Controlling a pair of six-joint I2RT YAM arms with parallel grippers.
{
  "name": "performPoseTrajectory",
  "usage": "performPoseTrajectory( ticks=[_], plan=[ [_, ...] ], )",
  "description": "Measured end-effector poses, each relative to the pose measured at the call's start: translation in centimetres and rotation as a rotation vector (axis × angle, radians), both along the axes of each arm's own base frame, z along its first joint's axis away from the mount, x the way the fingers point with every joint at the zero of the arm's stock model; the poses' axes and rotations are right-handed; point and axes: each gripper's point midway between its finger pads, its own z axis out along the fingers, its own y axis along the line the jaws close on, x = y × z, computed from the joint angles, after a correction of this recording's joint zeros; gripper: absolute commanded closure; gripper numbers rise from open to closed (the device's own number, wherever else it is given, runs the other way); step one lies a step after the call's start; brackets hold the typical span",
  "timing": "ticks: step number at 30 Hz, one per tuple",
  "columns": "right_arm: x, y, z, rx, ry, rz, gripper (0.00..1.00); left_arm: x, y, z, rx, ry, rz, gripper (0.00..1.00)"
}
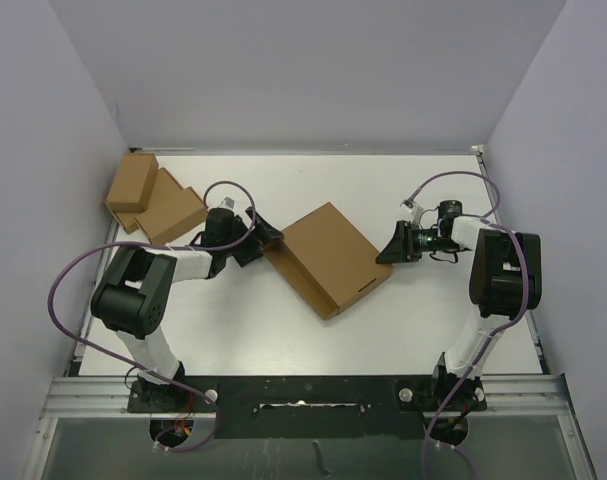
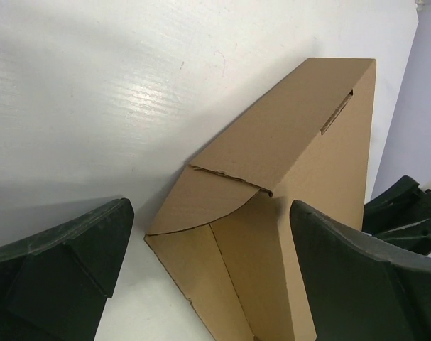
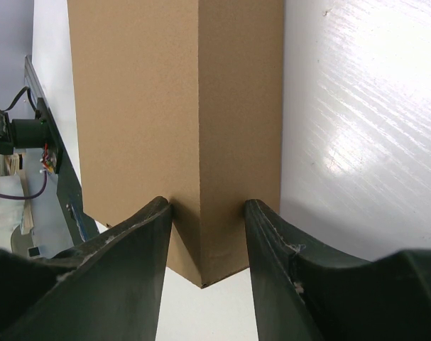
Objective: Fold the paper box
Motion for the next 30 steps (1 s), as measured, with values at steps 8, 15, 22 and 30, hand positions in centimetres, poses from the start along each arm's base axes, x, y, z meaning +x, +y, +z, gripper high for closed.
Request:
performPoseTrajectory(
  ticks=[8, 15, 22, 30],
  plan=[
    [0.0, 0.0, 0.0, 0.002, 0.001, 0.000, 0.57, 0.6, -0.3, -0.3, -0.024, 0.028, 0.027, 0.21],
    [0.1, 0.0, -0.1, 0.004, 0.003, 0.001, 0.57, 0.9, -0.9, -0.2, -0.048, 0.044, 0.040, 0.38],
    [0.1, 0.0, 0.0, 0.006, 0.002, 0.001, 0.57, 1.3, -1.3, 0.4, -0.066, 0.044, 0.043, 0.56],
    [0.1, 0.0, 0.0, 0.007, 0.003, 0.001, 0.57, 1.9, -1.7, 0.7, -0.063, 0.057, 0.039, 0.69]
  ],
)
